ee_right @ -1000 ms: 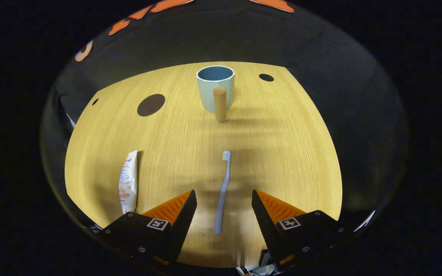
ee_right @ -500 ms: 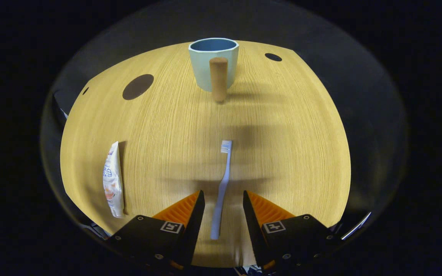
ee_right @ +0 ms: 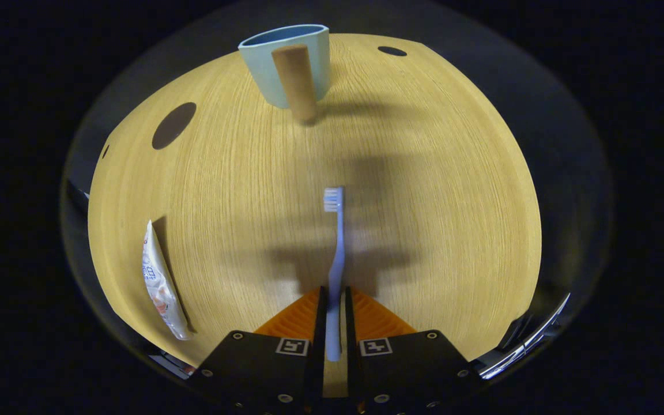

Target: Put the toothbrush and toothpaste on the desktop into the cup, then pick up the cup and place it on the coaster on the desktop.

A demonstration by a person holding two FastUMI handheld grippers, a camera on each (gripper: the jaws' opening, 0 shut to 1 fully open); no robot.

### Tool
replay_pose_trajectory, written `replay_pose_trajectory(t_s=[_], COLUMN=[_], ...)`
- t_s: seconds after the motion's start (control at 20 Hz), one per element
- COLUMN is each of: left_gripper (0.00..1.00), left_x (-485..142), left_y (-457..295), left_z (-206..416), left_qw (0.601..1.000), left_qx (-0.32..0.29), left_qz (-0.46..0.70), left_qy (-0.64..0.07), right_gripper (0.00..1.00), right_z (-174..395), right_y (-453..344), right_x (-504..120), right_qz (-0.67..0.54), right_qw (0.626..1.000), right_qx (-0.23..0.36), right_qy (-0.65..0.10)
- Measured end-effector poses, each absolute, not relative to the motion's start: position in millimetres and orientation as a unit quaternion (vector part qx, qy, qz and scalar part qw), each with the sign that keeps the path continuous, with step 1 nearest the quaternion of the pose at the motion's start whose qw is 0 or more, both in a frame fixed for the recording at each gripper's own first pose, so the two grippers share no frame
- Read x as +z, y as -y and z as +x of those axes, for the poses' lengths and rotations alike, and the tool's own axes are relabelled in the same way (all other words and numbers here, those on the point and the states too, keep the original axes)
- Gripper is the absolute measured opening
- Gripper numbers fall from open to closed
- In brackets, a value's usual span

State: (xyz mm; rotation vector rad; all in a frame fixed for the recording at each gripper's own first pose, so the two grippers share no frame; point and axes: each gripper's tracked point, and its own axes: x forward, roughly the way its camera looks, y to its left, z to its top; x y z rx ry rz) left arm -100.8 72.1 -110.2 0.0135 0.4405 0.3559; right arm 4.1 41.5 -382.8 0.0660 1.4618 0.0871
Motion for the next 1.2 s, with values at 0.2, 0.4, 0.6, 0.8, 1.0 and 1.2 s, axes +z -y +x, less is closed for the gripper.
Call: replay_pose_trajectory(t_s=[0.2,0.4,0.6,0.8,1.0,1.2], left_gripper=[0.99,0.99,1.00,0.98,0.97,0.96], left_x=[-126.5,-158.6,-202.2,-268.7,-317.5,-368.1], left_y=[-49.8,-27.6,0.3,9.8,13.0,19.8], left_z=[-83.4,-58.4,-40.1,-30.4,-25.1,-33.7], left_qw=[0.957,0.948,0.922,0.880,0.831,0.770], left_qx=[0.145,0.090,0.016,-0.025,-0.045,-0.034], left_qz=[-0.002,-0.040,-0.089,-0.113,-0.130,-0.148], left_qy=[-0.252,-0.304,-0.377,-0.461,-0.539,-0.620], right_gripper=[0.06,0.04,0.04,0.04,0.04,0.04], right_z=[4.4,2.5,2.4,-0.2,-3.4,-9.4], right_y=[-41.3,-44.2,-39.0,-43.1,-46.2,-44.5], right_x=[-379.7,-379.3,-366.5,-351.1,-332.9,-316.5], right_qz=[0.044,0.061,0.068,0.099,0.109,0.120], right_qw=[0.745,0.744,0.760,0.765,0.776,0.787], right_qx=[0.053,0.066,0.058,0.059,0.061,0.054], right_qy=[-0.663,-0.662,-0.644,-0.634,-0.618,-0.603])
